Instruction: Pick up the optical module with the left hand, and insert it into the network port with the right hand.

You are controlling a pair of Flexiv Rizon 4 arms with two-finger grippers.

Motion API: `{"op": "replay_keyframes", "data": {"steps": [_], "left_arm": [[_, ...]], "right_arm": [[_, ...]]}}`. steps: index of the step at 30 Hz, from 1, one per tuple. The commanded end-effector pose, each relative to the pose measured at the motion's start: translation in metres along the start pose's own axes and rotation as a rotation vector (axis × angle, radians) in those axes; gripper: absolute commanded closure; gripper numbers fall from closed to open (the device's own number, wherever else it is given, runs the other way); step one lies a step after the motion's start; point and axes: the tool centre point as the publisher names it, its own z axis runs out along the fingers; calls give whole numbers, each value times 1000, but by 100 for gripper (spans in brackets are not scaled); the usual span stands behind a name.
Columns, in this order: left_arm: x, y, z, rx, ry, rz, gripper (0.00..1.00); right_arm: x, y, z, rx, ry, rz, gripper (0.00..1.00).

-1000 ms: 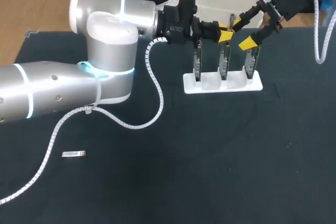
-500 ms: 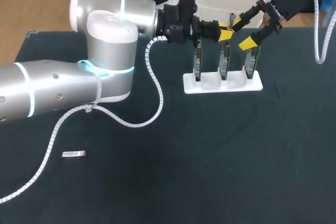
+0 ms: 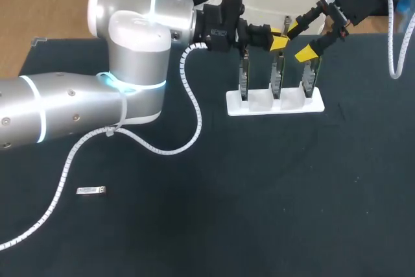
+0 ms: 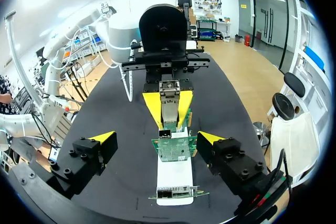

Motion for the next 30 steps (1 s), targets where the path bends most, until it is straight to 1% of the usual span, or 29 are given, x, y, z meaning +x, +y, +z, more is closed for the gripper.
{"op": "replay_keyframes", "data": {"steps": [1,5,10,14,18,25,30], "left_arm": [[0,3,1,5,3,-1,100],[0,3,1,5,3,-1,100],[0,3,1,5,3,-1,100],[0,3,1,5,3,-1,100],[0,3,1,5,3,-1,100],[0,3,1,5,3,-1,100],[0,3,1,5,3,-1,100]], "right_arm": [[0,1,0,2,0,-1,0],[0,-1,-4,21,-9,2,0],[-2,-5,-17,29,-35,11,0],[-7,-7,-28,23,-66,12,0],[-16,-10,-36,26,-76,-7,0],[-27,-14,-40,37,-68,-51,0],[-35,-14,-38,32,-82,-64,0]]}}
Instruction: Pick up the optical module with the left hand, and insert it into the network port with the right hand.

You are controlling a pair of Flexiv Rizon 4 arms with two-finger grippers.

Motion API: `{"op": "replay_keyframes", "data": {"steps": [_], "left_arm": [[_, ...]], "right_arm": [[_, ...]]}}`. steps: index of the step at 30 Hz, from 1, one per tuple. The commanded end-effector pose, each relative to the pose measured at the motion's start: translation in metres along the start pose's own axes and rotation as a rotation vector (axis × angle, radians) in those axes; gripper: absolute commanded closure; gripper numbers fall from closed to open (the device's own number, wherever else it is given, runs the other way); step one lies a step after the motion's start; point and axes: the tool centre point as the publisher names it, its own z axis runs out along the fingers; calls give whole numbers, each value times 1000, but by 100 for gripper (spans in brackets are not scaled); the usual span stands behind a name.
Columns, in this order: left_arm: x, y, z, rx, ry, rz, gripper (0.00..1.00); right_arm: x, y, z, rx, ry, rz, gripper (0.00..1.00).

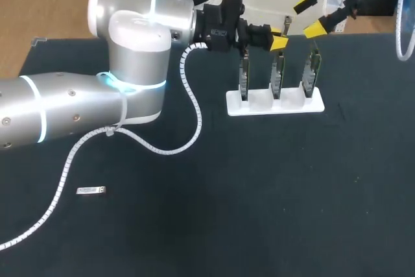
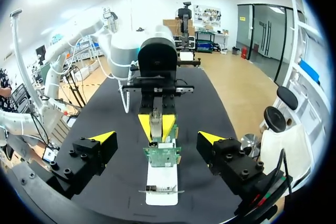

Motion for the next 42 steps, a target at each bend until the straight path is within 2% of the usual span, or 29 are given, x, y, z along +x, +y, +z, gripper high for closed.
{"op": "replay_keyframes", "data": {"steps": [1,16,42], "left_arm": [[0,2,1,4,3,-1,100],[0,2,1,4,3,-1,100],[0,2,1,4,3,-1,100]], "right_arm": [[-5,-1,3,-11,-5,-8,0],[-19,4,13,-10,-43,-10,0],[-21,5,22,1,-37,17,0]]}}
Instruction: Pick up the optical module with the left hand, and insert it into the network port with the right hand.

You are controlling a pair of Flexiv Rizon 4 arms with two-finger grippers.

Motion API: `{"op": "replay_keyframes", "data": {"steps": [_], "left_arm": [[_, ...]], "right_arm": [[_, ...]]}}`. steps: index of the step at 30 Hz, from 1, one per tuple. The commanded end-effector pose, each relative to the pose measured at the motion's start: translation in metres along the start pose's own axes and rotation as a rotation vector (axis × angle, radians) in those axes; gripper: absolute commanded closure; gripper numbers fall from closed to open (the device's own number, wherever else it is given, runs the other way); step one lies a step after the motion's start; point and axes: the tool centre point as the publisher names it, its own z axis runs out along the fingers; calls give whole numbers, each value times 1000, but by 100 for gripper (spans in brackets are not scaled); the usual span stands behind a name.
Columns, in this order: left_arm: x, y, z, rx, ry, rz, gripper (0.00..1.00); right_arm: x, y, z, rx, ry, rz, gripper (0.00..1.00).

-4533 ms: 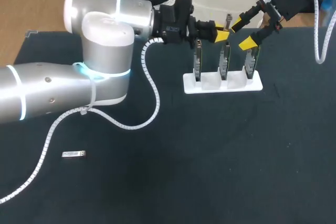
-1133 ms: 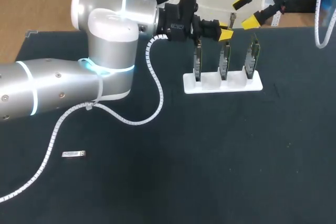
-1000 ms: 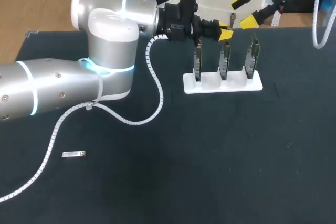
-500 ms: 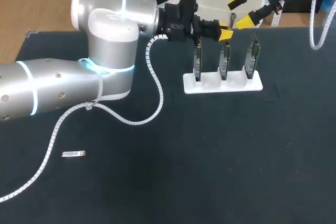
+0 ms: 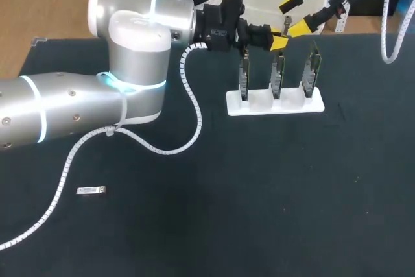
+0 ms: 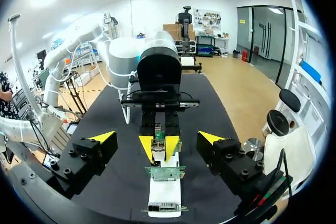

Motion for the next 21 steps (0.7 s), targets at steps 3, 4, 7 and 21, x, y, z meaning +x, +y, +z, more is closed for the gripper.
{"op": "replay_keyframes", "data": {"steps": [3,4,7,21], "left_arm": [[0,2,1,4,3,-1,100],[0,2,1,4,3,-1,100],[0,2,1,4,3,-1,100],[0,2,1,4,3,-1,100]], "right_arm": [[0,3,2,17,8,3,0],[0,3,2,18,9,1,50],[0,3,2,26,8,1,100],[-2,1,4,31,0,-8,100]]}}
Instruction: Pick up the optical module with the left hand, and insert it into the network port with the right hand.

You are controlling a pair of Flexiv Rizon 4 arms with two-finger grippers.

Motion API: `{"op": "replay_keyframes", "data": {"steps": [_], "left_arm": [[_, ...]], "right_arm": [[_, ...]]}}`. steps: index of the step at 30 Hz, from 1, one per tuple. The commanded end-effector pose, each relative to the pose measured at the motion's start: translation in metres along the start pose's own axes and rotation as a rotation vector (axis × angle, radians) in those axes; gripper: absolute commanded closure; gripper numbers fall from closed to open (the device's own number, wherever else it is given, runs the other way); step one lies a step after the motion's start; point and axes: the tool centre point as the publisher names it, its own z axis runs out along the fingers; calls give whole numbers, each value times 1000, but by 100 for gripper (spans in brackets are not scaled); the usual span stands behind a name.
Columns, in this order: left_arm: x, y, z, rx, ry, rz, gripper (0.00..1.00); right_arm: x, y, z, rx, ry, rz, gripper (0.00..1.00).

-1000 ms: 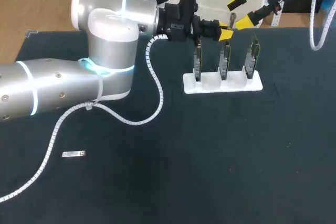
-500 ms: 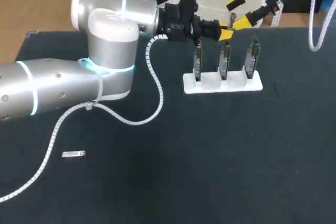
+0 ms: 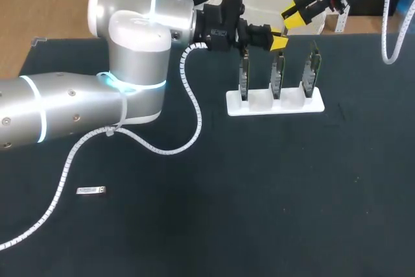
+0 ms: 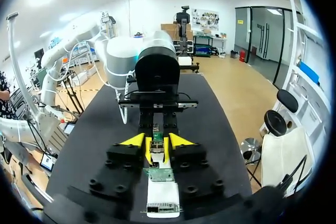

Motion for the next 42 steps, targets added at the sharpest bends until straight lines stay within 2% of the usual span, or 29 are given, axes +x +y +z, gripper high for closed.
{"op": "replay_keyframes", "data": {"steps": [1,9,10,11,12,34,38,40,42], "left_arm": [[0,2,1,4,3,-1,100],[0,2,1,4,3,-1,100],[0,2,1,4,3,-1,77],[0,2,1,4,3,-1,35],[0,2,1,4,3,-1,0],[-3,2,0,9,10,-4,0],[-6,0,-1,10,63,-19,0],[-8,-2,-2,-18,115,-18,0],[-12,-5,-4,-19,126,-4,0]], "right_arm": [[0,2,2,5,-4,-2,100],[0,2,2,8,-9,-3,100],[0,2,2,9,-9,-3,100],[0,2,2,10,-10,-3,100],[0,2,2,10,-11,-3,100],[2,-1,-1,20,-20,-1,100],[2,-2,-1,21,-20,-2,100],[2,-2,-2,25,-19,-2,100],[2,-3,-2,28,-20,-2,100]]}}
